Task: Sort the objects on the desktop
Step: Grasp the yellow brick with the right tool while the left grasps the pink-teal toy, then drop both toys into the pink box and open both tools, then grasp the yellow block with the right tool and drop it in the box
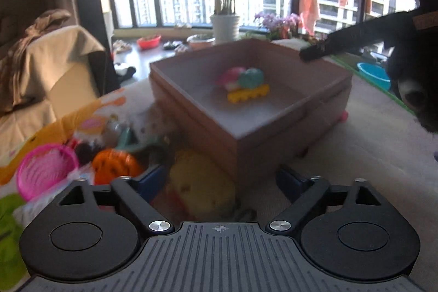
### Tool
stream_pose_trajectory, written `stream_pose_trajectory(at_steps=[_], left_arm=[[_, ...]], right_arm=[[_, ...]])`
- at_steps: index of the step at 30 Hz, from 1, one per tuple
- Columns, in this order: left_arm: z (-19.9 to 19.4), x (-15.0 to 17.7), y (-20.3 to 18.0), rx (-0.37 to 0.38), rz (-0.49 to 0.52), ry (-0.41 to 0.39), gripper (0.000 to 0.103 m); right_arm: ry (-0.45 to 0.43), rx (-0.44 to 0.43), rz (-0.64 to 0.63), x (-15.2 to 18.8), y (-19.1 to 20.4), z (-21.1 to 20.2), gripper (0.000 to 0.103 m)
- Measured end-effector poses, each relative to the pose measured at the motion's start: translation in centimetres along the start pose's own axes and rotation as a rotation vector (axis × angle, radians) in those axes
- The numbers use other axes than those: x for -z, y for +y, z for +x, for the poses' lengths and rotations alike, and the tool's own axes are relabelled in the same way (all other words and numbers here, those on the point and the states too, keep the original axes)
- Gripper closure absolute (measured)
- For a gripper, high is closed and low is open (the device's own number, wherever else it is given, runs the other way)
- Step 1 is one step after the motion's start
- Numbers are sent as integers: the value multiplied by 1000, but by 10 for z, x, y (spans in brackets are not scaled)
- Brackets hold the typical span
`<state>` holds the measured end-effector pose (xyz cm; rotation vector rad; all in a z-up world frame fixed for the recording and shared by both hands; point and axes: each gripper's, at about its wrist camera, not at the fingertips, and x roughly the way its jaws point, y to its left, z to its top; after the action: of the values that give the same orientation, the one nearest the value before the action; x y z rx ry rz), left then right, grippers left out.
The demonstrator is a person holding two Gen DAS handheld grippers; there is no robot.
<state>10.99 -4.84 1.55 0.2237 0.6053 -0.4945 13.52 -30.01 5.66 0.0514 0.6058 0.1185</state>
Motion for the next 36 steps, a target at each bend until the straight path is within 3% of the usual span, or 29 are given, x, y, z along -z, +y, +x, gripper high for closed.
stream_pose_trajectory(at_steps=[4, 9, 13, 16, 18, 22, 27, 29, 32, 35, 36], left_arm=[[14, -6, 7, 84, -16, 6, 6], [-15, 13, -11, 146, 61, 6, 6], [-44, 32, -22, 273, 33, 36, 5], [-67, 42, -31, 281, 13, 36, 5], [-81, 44, -31, 229, -13, 31, 4], [-104, 43, -10, -14, -80, 23, 4], [-115, 34, 36, -281, -279, 26, 3], [-113, 34, 51, -330, -336, 28, 3], [-95, 30, 58, -349, -366, 55, 3], [-77, 25, 60, -371, -363, 85, 4], [-71, 24, 61, -367, -364, 100, 4]], right_arm=[[59, -43, 61, 9, -9, 10, 25], [100, -131, 96, 17, -8, 9, 25], [91, -128, 41, 22, 8, 3, 22], [53, -104, 11, 25, 16, -10, 22], [-21, -46, -36, 28, 27, -30, 22], [-119, -66, -105, 39, 53, -72, 22], [9, -266, -170, 69, 97, -84, 22], [52, -323, -228, 84, 122, -81, 23], [88, -303, -319, 101, 156, -71, 26], [128, -281, -339, 106, 164, -62, 46], [152, -292, -337, 105, 163, -61, 60]])
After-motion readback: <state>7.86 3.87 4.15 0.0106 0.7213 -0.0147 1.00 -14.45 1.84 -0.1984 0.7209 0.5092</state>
